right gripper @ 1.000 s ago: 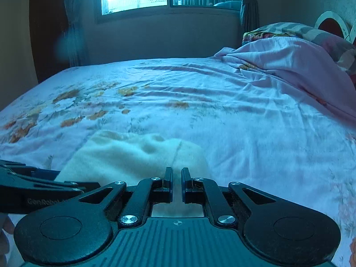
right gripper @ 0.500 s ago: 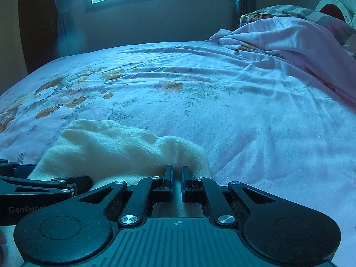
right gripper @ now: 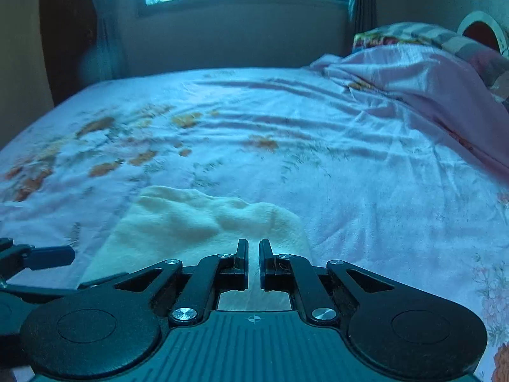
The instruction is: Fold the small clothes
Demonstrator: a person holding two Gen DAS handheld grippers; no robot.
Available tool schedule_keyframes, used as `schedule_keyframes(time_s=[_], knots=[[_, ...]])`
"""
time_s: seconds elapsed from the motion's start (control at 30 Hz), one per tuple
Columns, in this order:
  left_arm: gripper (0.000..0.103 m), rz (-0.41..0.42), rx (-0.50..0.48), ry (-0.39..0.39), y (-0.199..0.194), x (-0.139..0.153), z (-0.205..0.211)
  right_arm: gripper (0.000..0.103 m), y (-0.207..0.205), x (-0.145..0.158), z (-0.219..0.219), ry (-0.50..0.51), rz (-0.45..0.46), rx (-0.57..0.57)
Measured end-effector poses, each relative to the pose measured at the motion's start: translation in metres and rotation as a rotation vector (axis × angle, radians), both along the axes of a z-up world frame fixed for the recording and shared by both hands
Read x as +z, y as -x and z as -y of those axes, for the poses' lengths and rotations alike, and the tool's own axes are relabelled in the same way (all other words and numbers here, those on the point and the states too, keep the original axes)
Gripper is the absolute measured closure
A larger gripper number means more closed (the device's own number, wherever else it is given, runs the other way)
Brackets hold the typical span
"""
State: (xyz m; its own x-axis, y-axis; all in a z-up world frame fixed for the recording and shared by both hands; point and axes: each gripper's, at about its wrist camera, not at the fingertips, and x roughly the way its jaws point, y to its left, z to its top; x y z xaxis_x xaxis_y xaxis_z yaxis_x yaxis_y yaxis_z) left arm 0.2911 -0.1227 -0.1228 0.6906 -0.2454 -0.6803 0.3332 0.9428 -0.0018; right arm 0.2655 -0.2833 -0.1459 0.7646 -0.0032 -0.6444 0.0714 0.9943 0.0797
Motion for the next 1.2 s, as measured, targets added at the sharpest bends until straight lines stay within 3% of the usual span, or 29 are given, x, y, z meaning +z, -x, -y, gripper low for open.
schedule_keyframes(time_s=[0.1, 0.23, 0.33, 0.47, 0.53, 0.63, 0.93, 1.2], knots=[[0.032, 0.002, 0.023, 0.038, 0.035, 0.0, -0.03, 0.098, 0.058, 0.005, -0.019, 0.008, 0.043, 0.051], [0.034, -0.106, -0.023, 0.045, 0.053, -0.023, -0.036, 0.098, 0.114, -0.009, -0.046, 0.048, 0.047, 0.079], [0.034, -0.134, -0.016, 0.051, 0.054, -0.028, -0.034, 0.099, 0.12, -0.041, -0.056, 0.095, -0.062, 0.077], [0.035, -0.176, -0.062, 0.025, 0.061, -0.02, -0.03, 0.098, 0.124, -0.032, -0.064, 0.118, -0.067, 0.053], [0.034, -0.169, -0.078, 0.003, 0.072, -0.018, -0.029, 0.098, 0.135, -0.025, -0.059, 0.06, -0.044, 0.017], [0.031, -0.207, -0.087, -0.008, 0.082, -0.022, -0.032, 0.098, 0.139, -0.032, -0.057, 0.062, -0.127, 0.019], [0.031, -0.167, -0.057, -0.01, 0.117, 0.0, -0.046, 0.098, 0.179, 0.007, -0.057, 0.01, -0.071, -0.032], [0.027, -0.154, -0.052, 0.042, 0.144, 0.006, -0.065, 0.098, 0.214, 0.012, -0.043, -0.11, -0.064, -0.079]])
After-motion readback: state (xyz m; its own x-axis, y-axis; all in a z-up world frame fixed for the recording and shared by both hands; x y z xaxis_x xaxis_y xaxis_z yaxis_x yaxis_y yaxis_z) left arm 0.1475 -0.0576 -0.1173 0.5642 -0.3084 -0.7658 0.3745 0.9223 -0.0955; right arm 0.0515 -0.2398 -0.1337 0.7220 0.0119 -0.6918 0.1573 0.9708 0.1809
